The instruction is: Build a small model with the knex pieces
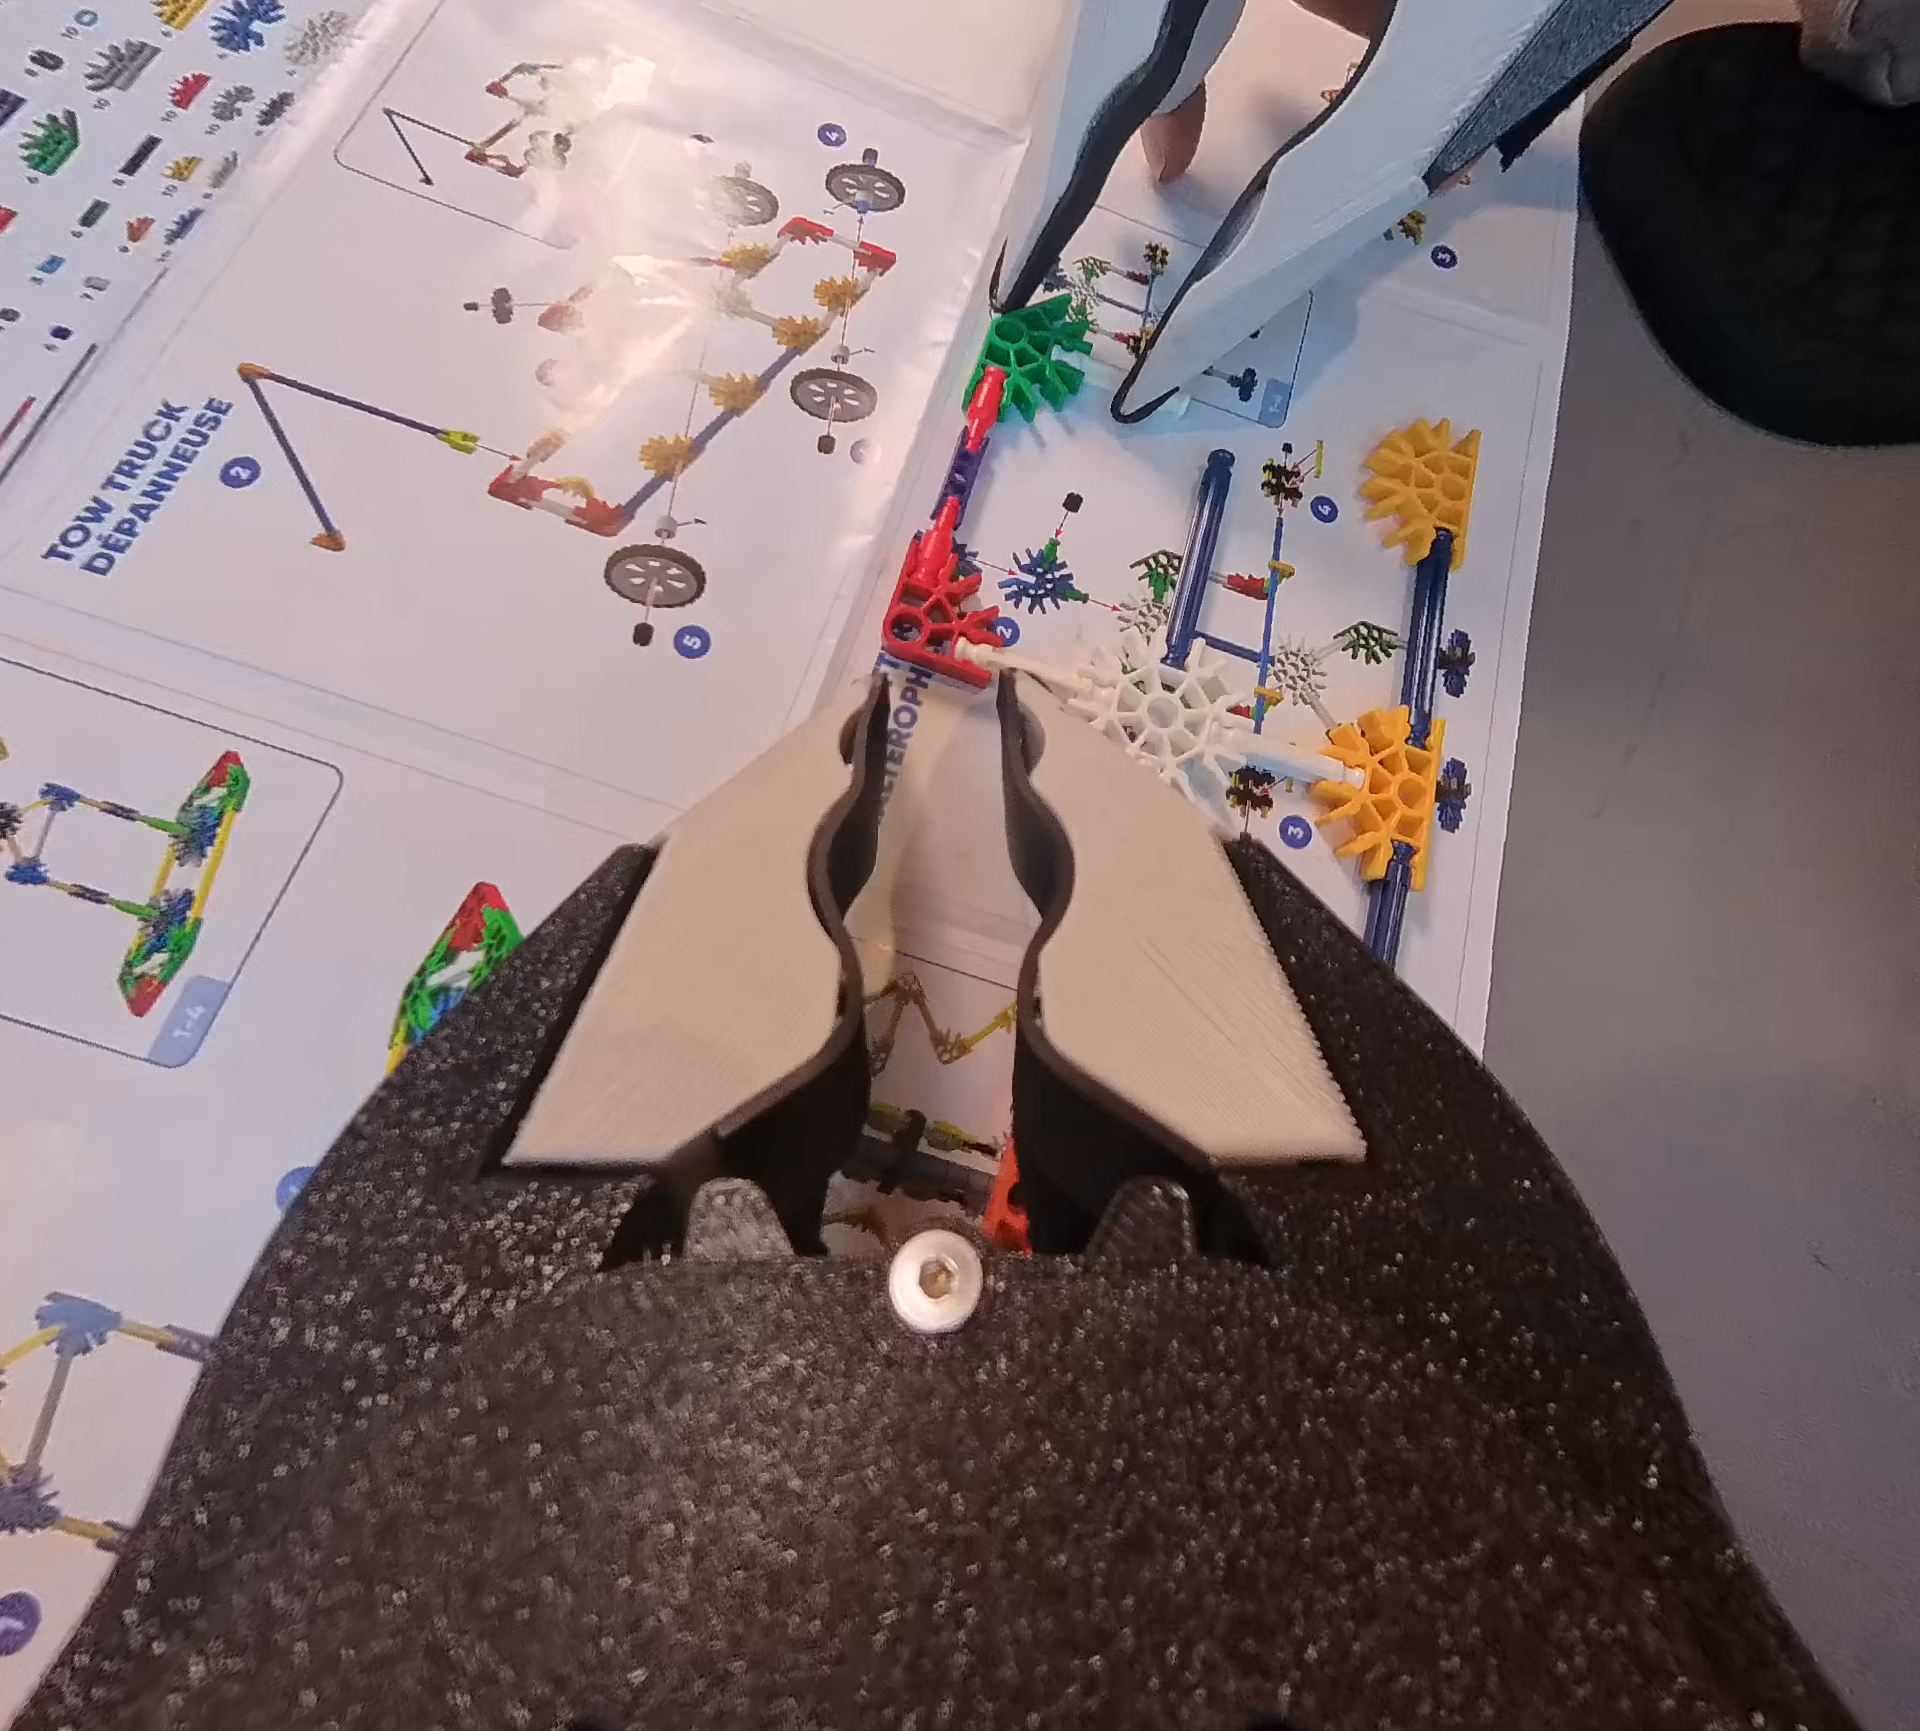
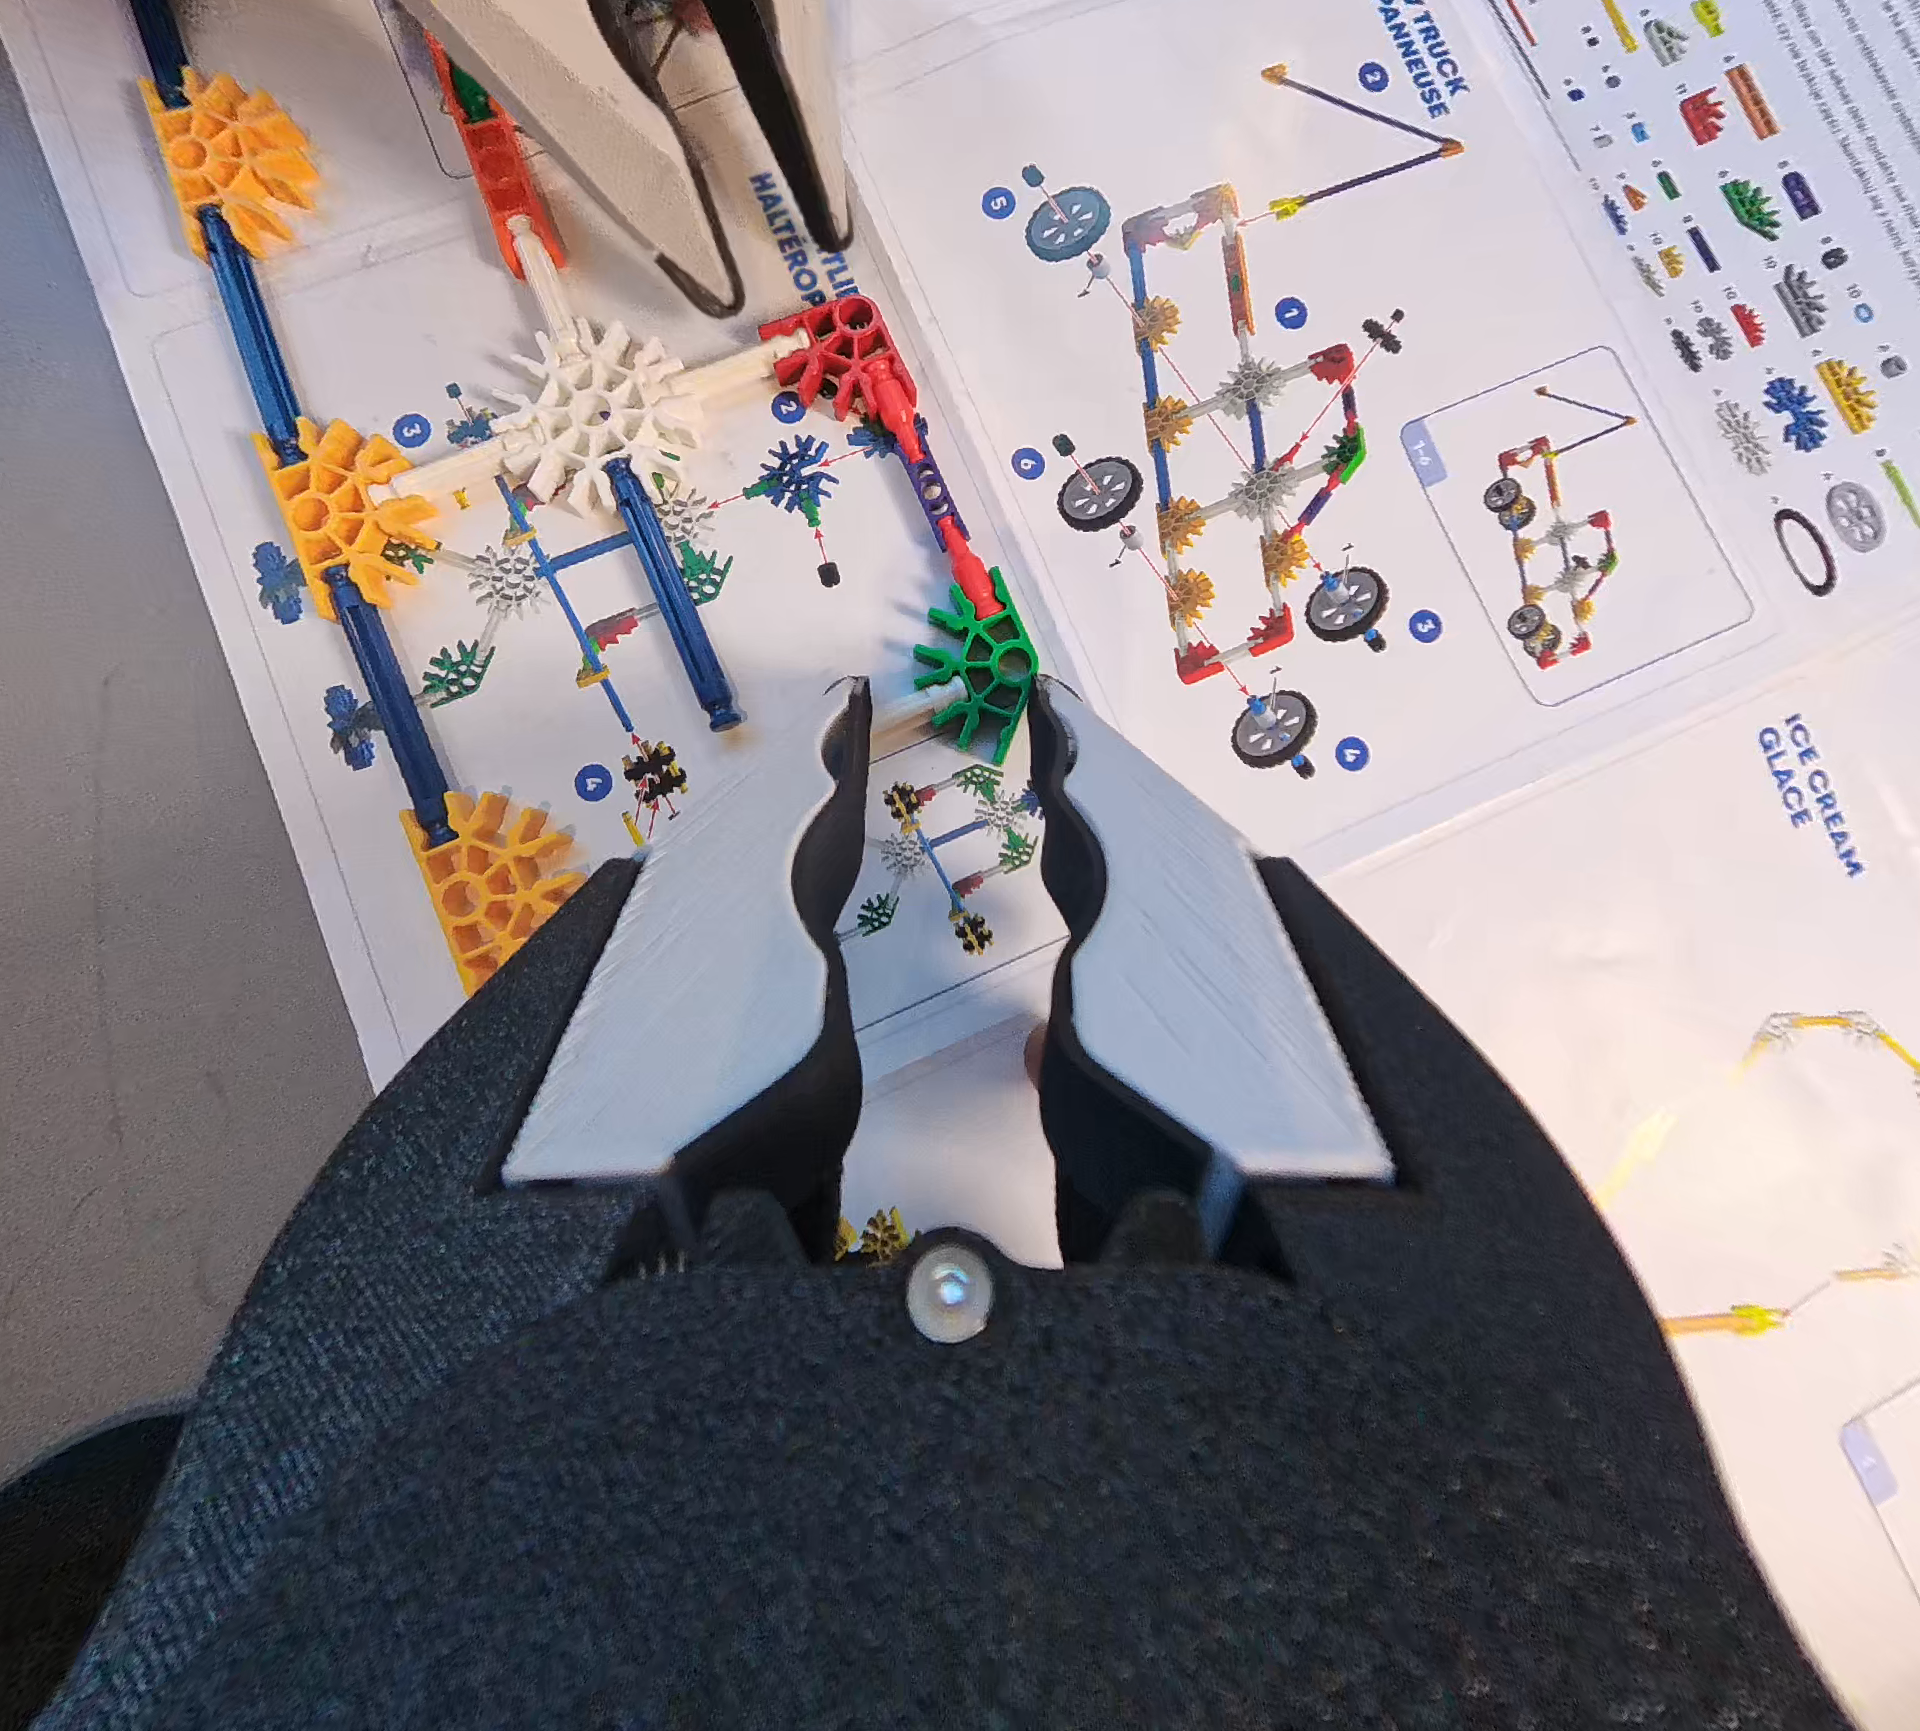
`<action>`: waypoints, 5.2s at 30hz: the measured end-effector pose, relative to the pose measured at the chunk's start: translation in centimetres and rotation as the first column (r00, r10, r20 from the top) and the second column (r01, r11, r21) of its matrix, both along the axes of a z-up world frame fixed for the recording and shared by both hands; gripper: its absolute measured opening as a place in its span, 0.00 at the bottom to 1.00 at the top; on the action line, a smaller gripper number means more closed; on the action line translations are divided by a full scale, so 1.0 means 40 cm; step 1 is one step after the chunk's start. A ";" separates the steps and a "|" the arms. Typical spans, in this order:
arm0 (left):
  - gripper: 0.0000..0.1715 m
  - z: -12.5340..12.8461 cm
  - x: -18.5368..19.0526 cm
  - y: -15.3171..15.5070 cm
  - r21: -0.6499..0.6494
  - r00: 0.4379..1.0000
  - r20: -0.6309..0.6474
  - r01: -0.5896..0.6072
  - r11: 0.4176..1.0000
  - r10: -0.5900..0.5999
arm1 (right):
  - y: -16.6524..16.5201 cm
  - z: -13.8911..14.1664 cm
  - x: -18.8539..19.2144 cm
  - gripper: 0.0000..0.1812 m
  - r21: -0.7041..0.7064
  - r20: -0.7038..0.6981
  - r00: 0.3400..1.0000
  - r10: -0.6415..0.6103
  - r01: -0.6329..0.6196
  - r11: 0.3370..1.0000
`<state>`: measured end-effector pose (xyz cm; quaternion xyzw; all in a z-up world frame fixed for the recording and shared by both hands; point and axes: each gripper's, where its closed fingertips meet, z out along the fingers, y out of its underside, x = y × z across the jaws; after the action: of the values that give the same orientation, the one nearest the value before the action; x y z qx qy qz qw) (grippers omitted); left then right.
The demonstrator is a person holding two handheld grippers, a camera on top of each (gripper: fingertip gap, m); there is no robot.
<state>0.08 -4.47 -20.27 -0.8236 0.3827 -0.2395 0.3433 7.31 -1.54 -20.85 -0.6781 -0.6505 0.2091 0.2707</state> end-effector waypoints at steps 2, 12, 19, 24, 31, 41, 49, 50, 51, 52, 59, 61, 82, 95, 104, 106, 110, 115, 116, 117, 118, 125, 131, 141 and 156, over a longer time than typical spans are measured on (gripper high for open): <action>0.11 0.020 -0.001 0.006 0.023 1.000 0.025 -0.013 1.000 0.012 | 0.000 0.003 0.000 0.17 0.003 -0.013 1.000 -0.002 0.002 1.000; 0.08 0.023 0.012 0.040 0.046 0.999 -0.007 -0.037 0.998 0.037 | -0.007 0.053 -0.081 0.00 0.108 -0.100 0.985 0.141 -0.130 0.986; 0.04 -0.007 0.023 0.044 -0.010 0.998 -0.058 -0.024 1.000 0.024 | -0.003 0.005 -0.103 0.00 0.013 0.073 0.978 0.193 -0.195 0.981; 0.03 -0.009 0.023 0.043 -0.023 0.998 -0.054 -0.028 0.999 0.027 | -0.004 -0.001 -0.103 0.00 -0.132 0.172 0.965 0.200 -0.179 0.975; 0.03 -0.010 0.023 0.042 -0.034 0.999 -0.043 -0.034 0.999 0.032 | -0.003 -0.005 -0.103 0.00 -0.283 0.359 0.887 0.289 -0.192 0.940; 0.03 -0.011 0.022 0.041 -0.020 0.998 -0.050 -0.039 0.999 0.038 | -0.005 0.038 -0.098 0.05 -0.197 0.101 0.977 0.190 -0.168 0.966; 0.03 -0.011 0.023 0.041 -0.021 0.998 -0.055 -0.033 0.999 0.032 | -0.013 0.020 -0.124 0.00 -0.084 0.079 0.975 0.210 -0.203 0.976; 0.03 -0.012 0.022 0.041 -0.021 0.998 -0.054 -0.033 0.999 0.032 | -0.014 0.014 -0.129 0.00 -0.089 0.096 0.971 0.217 -0.209 0.974; 0.03 -0.012 0.022 0.041 -0.022 0.998 -0.053 -0.034 0.999 0.032 | -0.011 0.004 -0.128 0.00 -0.087 0.129 0.967 0.220 -0.210 0.974; 0.03 -0.012 0.022 0.041 -0.023 0.998 -0.052 -0.034 0.999 0.033 | -0.013 0.003 -0.130 0.00 -0.095 0.135 0.964 0.227 -0.216 0.972; 0.03 -0.012 0.023 0.041 -0.039 0.999 -0.038 -0.032 0.999 0.030 | -0.018 -0.002 -0.126 0.00 -0.181 0.257 0.935 0.244 -0.202 0.963; 0.03 -0.012 0.023 0.041 -0.036 0.999 -0.040 -0.033 0.999 0.032 | -0.018 -0.002 -0.126 0.00 -0.200 0.279 0.926 0.256 -0.204 0.958; 0.08 0.051 0.008 0.053 0.074 0.994 0.045 -0.103 0.992 0.100 | 0.182 0.187 -0.004 0.11 -0.071 -0.509 0.809 -0.296 0.303 0.950; 0.18 0.186 -0.220 0.038 0.337 0.894 0.179 -0.448 0.828 0.410 | 0.194 0.128 0.017 0.12 0.092 -0.402 0.875 -0.268 0.330 0.940; 0.19 0.138 -0.245 0.028 0.294 0.901 0.165 -0.434 0.852 0.402 | 0.057 0.077 0.001 0.11 0.059 -0.270 0.963 0.018 -0.002 0.998; 0.19 0.126 -0.241 0.027 0.292 0.908 0.142 -0.418 0.860 0.394 | 0.008 0.059 -0.002 0.10 0.044 -0.213 0.972 0.094 -0.087 0.995; 0.12 0.123 -0.193 0.011 0.286 0.941 0.127 -0.338 0.896 0.315 | -0.019 0.029 -0.002 0.07 0.066 -0.118 0.983 0.137 -0.130 0.989; 0.00 0.094 -0.045 0.008 0.255 0.991 0.001 -0.130 0.958 0.134 | -0.020 0.030 0.000 0.02 0.050 -0.103 0.986 0.128 -0.123 0.991; 0.00 0.080 -0.020 0.014 0.229 0.994 -0.027 -0.100 0.968 0.109 | -0.021 0.027 0.001 0.02 0.045 -0.095 0.987 0.127 -0.123 0.991; 0.00 0.063 0.002 0.021 0.198 0.995 -0.048 -0.074 0.977 0.085 | -0.021 0.023 0.003 0.02 0.044 -0.086 0.989 0.124 -0.121 0.992; 0.00 0.047 0.018 0.029 0.165 0.996 -0.064 -0.057 0.985 0.069 | -0.020 0.020 0.004 0.02 0.043 -0.077 0.990 0.122 -0.119 0.992; 0.00 -0.006 0.056 0.035 0.041 0.995 -0.100 -0.006 0.999 0.010 | -0.020 0.014 0.005 0.02 0.028 -0.064 0.992 0.111 -0.110 0.994; 0.00 -0.007 0.056 0.035 0.002 0.997 -0.072 -0.028 1.000 0.028 | -0.017 0.008 0.006 0.00 0.068 0.007 0.994 0.106 -0.106 0.992; 0.00 -0.007 0.057 0.035 -0.009 0.998 -0.054 -0.035 0.999 0.035 | -0.012 0.033 0.011 0.01 0.018 -0.093 0.991 0.092 -0.091 0.996; 0.03 0.066 -0.003 0.083 0.097 0.985 0.017 -0.170 0.981 0.169 | 0.128 0.099 0.042 0.03 0.134 -0.238 0.964 -0.115 0.150 0.980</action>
<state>-0.04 -1.14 -17.64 -0.8343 0.3210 -0.1939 0.4042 8.99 3.58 -16.88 -0.6692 -0.5820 0.2172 0.4078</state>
